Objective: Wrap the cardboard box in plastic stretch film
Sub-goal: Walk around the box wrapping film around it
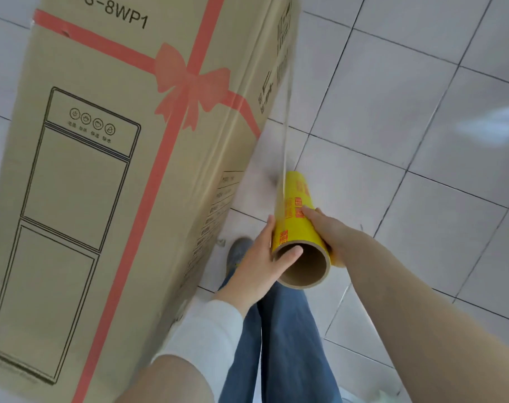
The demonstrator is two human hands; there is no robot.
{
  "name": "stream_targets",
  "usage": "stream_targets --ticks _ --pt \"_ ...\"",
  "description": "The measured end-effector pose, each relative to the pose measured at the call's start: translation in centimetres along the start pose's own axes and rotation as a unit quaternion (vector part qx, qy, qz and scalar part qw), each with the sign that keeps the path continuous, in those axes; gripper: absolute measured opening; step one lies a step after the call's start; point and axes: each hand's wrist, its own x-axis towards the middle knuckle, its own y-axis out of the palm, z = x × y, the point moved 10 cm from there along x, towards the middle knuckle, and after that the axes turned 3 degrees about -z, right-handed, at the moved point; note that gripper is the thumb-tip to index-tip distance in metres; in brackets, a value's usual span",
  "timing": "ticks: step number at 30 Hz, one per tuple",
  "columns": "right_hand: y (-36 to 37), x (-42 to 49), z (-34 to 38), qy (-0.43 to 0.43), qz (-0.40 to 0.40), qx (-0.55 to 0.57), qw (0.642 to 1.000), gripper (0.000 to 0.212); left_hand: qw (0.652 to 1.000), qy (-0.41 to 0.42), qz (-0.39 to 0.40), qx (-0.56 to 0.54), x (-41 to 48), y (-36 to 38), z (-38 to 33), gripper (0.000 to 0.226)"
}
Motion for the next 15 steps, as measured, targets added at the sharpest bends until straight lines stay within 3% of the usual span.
stream_targets --ticks 4,9,12,15 --pt "0.6 0.4 -2.9 0.033 0.022 0.116 0.992 0.064 0.998 0.029 -0.006 0.061 0.7 0.0 0.4 0.082" --pt "2.6 0.7 -7.8 0.072 0.062 0.294 0.951 0.059 0.99 0.05 0.017 0.134 1.0 0.8 0.5 0.076" --pt "3.8 0.9 -9.9 0.115 0.054 0.304 0.944 0.061 0.988 0.022 0.047 0.142 0.8 0.8 2.5 0.076" --pt "4.5 1.2 -9.9 0.125 0.027 0.232 0.964 0.064 0.992 0.003 0.037 0.118 0.0 -0.3 4.9 0.073"
